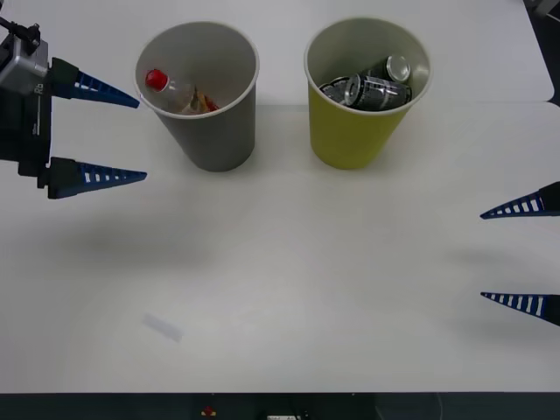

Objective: Put the can into the green bin and the plastic bottle into the gray bin

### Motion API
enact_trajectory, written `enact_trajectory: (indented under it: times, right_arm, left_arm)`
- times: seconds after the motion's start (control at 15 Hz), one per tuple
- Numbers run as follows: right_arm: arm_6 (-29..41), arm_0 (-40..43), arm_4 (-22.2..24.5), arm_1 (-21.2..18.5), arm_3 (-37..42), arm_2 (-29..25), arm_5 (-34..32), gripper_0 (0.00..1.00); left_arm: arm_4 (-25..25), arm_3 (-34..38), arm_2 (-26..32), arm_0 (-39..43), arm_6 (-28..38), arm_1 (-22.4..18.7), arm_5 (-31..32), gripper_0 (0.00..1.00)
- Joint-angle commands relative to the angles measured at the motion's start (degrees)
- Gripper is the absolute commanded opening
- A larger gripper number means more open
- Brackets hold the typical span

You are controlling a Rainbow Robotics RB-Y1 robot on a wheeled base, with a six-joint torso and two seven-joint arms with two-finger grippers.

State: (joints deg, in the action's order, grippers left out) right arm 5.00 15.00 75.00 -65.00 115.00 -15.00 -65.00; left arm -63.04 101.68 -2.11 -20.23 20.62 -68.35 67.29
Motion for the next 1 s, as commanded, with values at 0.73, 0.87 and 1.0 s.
enact_trajectory:
  times: [0.73,0.87,1.0]
  right_arm:
    - [0.00,0.00,0.00,0.00,0.00,0.00,0.00,1.00]
    - [0.00,0.00,0.00,0.00,0.00,0.00,0.00,1.00]
    - [0.00,0.00,0.00,0.00,0.00,0.00,0.00,1.00]
  left_arm:
    - [0.20,15.30,9.14,27.44,-14.47,2.17,-3.83,1.00]
    - [-2.79,16.09,9.14,27.44,-14.21,4.19,-3.48,1.00]
    - [-4.20,16.80,9.14,27.44,-14.03,4.81,-3.48,1.00]
